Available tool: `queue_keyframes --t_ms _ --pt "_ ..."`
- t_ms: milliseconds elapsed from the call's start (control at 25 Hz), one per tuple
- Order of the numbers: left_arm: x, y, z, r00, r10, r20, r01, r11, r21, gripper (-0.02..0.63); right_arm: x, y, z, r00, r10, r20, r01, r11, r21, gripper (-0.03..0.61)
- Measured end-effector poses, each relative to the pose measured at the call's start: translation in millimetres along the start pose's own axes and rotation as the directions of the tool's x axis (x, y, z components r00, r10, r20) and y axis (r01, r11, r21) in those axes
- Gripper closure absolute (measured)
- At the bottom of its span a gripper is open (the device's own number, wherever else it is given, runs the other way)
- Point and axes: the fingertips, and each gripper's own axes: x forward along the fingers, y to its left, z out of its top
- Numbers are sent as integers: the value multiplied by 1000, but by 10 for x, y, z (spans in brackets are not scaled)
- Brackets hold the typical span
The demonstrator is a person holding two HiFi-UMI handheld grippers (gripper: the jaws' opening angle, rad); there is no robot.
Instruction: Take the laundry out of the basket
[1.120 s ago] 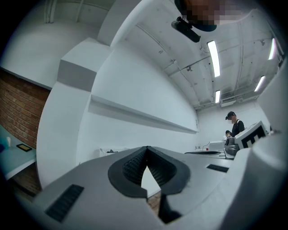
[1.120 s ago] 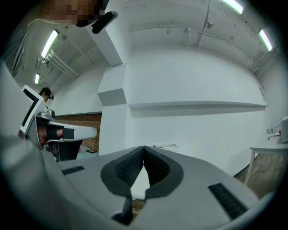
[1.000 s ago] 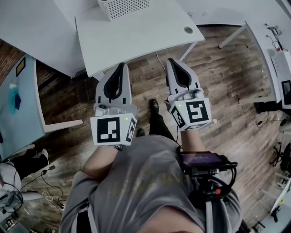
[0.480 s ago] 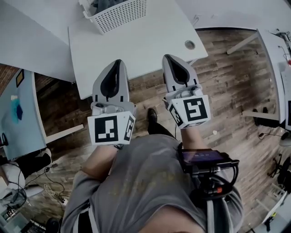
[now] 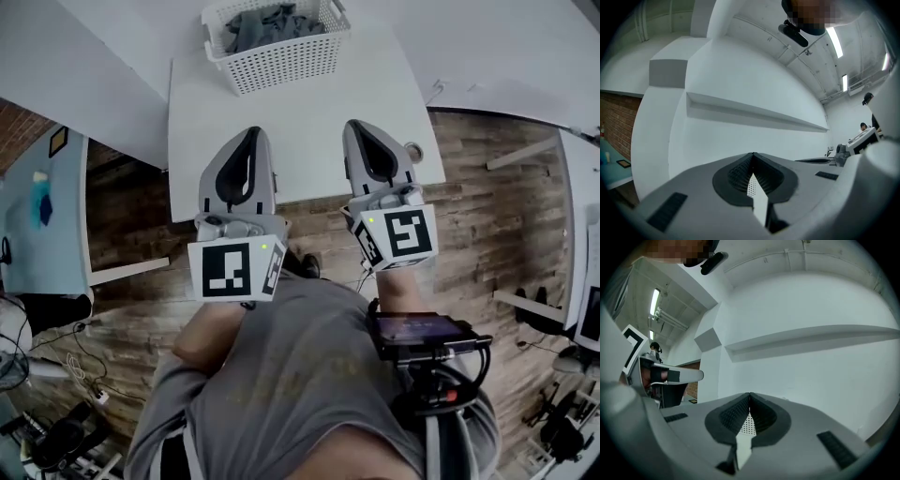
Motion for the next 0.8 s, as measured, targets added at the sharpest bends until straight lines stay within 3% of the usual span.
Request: queue_keyframes --t_ms 320,800 --pt "435 353 -174 998 57 -21 -58 998 -6 604 616 -102 -180 998 58 -23 -58 998 12 571" --pt "1438 820 -347 996 71 -44 -72 997 -25 606 1653 -499 -309 995 85 -53 -84 996 14 571"
